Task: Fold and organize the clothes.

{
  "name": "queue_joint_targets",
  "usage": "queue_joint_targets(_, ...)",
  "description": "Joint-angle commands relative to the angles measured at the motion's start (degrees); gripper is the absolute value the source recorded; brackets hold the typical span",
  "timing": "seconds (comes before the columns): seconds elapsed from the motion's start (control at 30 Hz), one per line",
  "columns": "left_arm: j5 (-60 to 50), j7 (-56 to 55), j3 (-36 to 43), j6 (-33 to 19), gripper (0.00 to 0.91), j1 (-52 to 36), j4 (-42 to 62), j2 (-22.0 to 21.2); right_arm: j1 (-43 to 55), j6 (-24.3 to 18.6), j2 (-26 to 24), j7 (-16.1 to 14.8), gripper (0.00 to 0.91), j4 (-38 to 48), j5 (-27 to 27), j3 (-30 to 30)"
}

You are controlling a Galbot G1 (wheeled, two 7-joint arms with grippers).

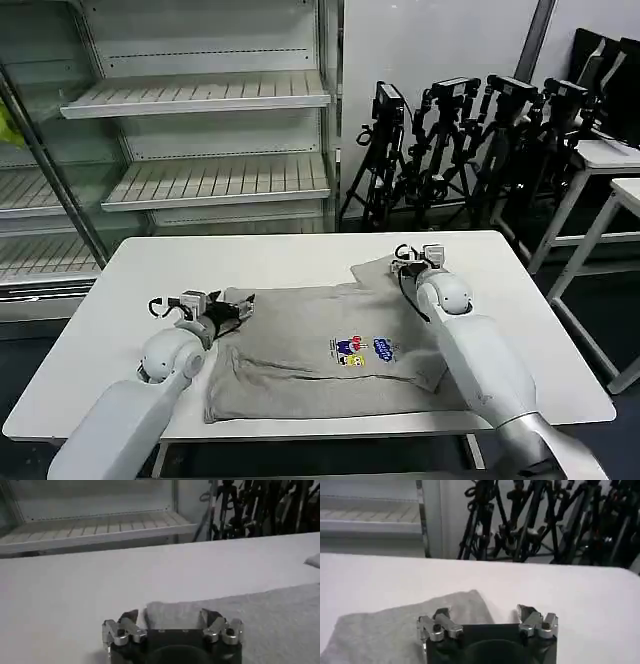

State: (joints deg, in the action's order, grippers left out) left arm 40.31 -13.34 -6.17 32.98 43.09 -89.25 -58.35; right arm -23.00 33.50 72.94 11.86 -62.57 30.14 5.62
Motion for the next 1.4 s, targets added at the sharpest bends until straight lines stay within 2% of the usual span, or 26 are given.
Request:
queue_joint_targets(0.03,0.1,0.2,1.2,0.1,0.030,-1.6,3.1,-0.5,2.0,0.1,0.5,-2.0,0.081,5.9,2.5,-2.2)
queue_joint_targets(0.07,0.1,0.3,1.3,0.1,0.030,-1.6,3.2,-0.6,2.0,0.1,0.4,-2.4,0.010,6.2,2.1,-2.6)
queue_joint_targets(0.1,0.2,0.3,1.3,0.1,0.030,-1.6,3.3,-0.7,2.0,0.1,0.4,-2.5,0.000,6.4,2.8,-2.8)
queue_joint_targets(0.43,0.4,0.8,0.9,0.1,0.030,-0.3,2.1,-0.2,1.5,0.1,0.0,-2.4,0.000,5.9,9.0,-2.2)
queue_joint_targets(0.67,1.8,1.1,0.2,0.1,0.030,0.6,0.2,0.3,0.6,-0.2,0.0,-2.9,0.000,4.0,9.8,-1.1)
queue_joint_targets(0.83,3.4,1.1,-0.7,0.1,0.030,1.1,-2.0,0.6,-0.4,-0.5,0.1,-2.8,0.000,-0.5,9.4,0.1)
queue_joint_targets(1.1,4.8,1.0,-2.8,0.1,0.030,2.1,-6.4,1.4,-3.3,-8.0,-1.6,-3.6,0.000,-10.5,6.9,0.8)
queue_joint_targets(1.4,5.9,0.9,-6.0,0.0,0.030,4.2,-11.5,3.1,-10.0,-8.6,-5.2,-3.6,0.000,-24.3,6.8,4.8)
